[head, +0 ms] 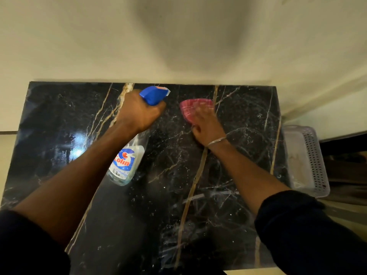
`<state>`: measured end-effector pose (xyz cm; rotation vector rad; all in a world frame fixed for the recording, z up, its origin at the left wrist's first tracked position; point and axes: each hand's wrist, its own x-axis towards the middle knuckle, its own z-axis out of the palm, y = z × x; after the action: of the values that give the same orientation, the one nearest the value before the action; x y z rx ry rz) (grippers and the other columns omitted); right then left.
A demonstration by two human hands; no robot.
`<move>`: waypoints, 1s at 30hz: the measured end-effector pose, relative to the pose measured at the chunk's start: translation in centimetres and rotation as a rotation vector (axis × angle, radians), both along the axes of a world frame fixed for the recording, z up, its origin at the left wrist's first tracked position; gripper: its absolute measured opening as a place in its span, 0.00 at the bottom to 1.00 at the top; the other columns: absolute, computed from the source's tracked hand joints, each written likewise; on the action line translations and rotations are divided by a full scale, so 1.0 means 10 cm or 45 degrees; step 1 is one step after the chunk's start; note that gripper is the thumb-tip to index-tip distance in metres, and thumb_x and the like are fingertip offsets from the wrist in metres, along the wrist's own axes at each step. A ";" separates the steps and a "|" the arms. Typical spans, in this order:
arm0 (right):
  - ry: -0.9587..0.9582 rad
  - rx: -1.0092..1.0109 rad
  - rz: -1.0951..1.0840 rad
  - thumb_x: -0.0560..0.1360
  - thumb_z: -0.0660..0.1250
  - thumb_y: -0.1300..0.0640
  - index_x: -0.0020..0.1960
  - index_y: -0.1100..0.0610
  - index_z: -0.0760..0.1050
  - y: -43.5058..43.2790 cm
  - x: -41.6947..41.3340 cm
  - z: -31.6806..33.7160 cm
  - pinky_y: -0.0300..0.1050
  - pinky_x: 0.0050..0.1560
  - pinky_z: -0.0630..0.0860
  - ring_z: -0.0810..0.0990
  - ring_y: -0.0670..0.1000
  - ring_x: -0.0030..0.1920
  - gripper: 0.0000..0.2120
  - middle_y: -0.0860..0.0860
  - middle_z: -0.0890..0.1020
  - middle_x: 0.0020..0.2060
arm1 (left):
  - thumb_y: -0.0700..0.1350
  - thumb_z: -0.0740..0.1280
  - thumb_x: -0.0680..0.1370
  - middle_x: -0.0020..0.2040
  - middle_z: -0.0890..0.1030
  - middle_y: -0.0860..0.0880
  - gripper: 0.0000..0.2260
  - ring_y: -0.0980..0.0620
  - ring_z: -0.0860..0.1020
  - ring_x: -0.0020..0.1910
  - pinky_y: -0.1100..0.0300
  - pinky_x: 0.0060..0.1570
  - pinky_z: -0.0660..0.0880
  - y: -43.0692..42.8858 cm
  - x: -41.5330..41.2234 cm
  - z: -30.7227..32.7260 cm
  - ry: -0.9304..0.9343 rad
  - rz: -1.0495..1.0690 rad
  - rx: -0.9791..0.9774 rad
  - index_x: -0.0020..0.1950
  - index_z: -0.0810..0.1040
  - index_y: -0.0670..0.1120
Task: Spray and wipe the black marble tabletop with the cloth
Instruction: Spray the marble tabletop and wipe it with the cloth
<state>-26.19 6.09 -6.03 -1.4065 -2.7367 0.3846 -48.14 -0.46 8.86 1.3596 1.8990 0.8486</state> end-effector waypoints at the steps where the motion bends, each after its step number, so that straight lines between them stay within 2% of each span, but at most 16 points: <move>1: 0.017 0.002 -0.181 0.78 0.58 0.54 0.79 0.55 0.54 0.07 0.22 -0.02 0.57 0.78 0.42 0.48 0.59 0.79 0.31 0.57 0.55 0.78 | 0.44 0.68 0.74 0.31 0.73 0.49 0.05 0.55 0.71 0.28 0.63 0.31 0.70 0.00 0.01 0.00 -0.003 0.004 0.008 0.43 0.74 0.45; 4: -0.038 0.023 -0.619 0.79 0.56 0.53 0.79 0.57 0.53 0.18 0.56 0.00 0.61 0.77 0.46 0.49 0.60 0.78 0.30 0.59 0.54 0.78 | 0.45 0.68 0.75 0.32 0.73 0.49 0.06 0.55 0.72 0.29 0.63 0.31 0.70 -0.05 0.01 0.00 0.003 0.011 0.012 0.44 0.74 0.45; 8: -0.017 -0.050 -0.845 0.79 0.57 0.52 0.79 0.57 0.52 0.04 0.10 0.06 0.63 0.76 0.45 0.47 0.62 0.78 0.31 0.59 0.52 0.79 | 0.47 0.69 0.74 0.32 0.75 0.45 0.08 0.51 0.73 0.30 0.57 0.33 0.72 -0.14 0.01 -0.04 0.015 0.045 0.006 0.44 0.75 0.42; 10: -0.011 -0.016 -0.707 0.78 0.58 0.52 0.80 0.56 0.50 -0.22 -0.26 0.05 0.64 0.76 0.45 0.46 0.62 0.78 0.33 0.59 0.52 0.79 | 0.47 0.69 0.73 0.32 0.74 0.46 0.09 0.51 0.72 0.29 0.57 0.33 0.72 -0.18 0.02 -0.05 0.032 0.068 -0.005 0.44 0.75 0.42; 13: 0.004 -0.009 -0.200 0.76 0.61 0.54 0.79 0.56 0.54 -0.69 -0.72 0.02 0.64 0.75 0.48 0.49 0.62 0.78 0.34 0.58 0.55 0.78 | 0.46 0.69 0.74 0.31 0.73 0.47 0.08 0.53 0.71 0.28 0.61 0.30 0.70 -0.23 0.02 -0.01 0.059 0.030 -0.008 0.42 0.74 0.42; 15: 0.014 -0.006 0.119 0.74 0.61 0.54 0.78 0.57 0.58 -0.88 -0.74 -0.02 0.64 0.76 0.50 0.52 0.61 0.78 0.33 0.58 0.59 0.77 | 0.45 0.68 0.74 0.30 0.73 0.47 0.07 0.54 0.71 0.27 0.64 0.29 0.69 -0.27 0.01 0.04 0.089 0.004 -0.003 0.41 0.74 0.42; 17: 0.001 0.028 0.206 0.73 0.58 0.52 0.78 0.57 0.58 -0.90 -0.46 -0.05 0.62 0.77 0.49 0.53 0.60 0.78 0.33 0.57 0.60 0.77 | 0.45 0.69 0.73 0.29 0.72 0.47 0.08 0.55 0.69 0.26 0.67 0.27 0.67 -0.33 -0.04 0.05 0.109 0.018 -0.033 0.39 0.74 0.42; 22: 0.091 0.070 -0.347 0.75 0.59 0.54 0.76 0.57 0.62 -0.88 0.67 -0.01 0.61 0.76 0.53 0.54 0.58 0.78 0.30 0.58 0.61 0.76 | 0.45 0.70 0.72 0.27 0.71 0.48 0.10 0.55 0.68 0.24 0.66 0.26 0.66 -0.52 -0.12 0.01 0.107 0.014 -0.096 0.37 0.73 0.43; 25: 0.126 0.024 -0.459 0.74 0.57 0.54 0.75 0.59 0.65 -0.91 0.85 -0.01 0.62 0.76 0.53 0.56 0.59 0.77 0.29 0.58 0.63 0.76 | 0.44 0.70 0.72 0.26 0.70 0.50 0.11 0.57 0.68 0.23 0.69 0.24 0.64 -0.59 -0.09 0.00 0.121 -0.005 -0.107 0.34 0.70 0.46; 30: 0.226 0.008 -0.605 0.73 0.54 0.52 0.71 0.61 0.70 -0.92 0.72 -0.02 0.61 0.76 0.52 0.59 0.59 0.76 0.29 0.58 0.67 0.74 | 0.43 0.70 0.73 0.27 0.71 0.51 0.11 0.58 0.69 0.24 0.70 0.26 0.65 -0.69 -0.08 -0.01 0.089 -0.055 -0.141 0.34 0.70 0.50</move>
<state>-19.00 -3.12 -6.18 -1.8483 -2.1708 0.4428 -48.92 -7.37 8.81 1.3740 1.9324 0.6725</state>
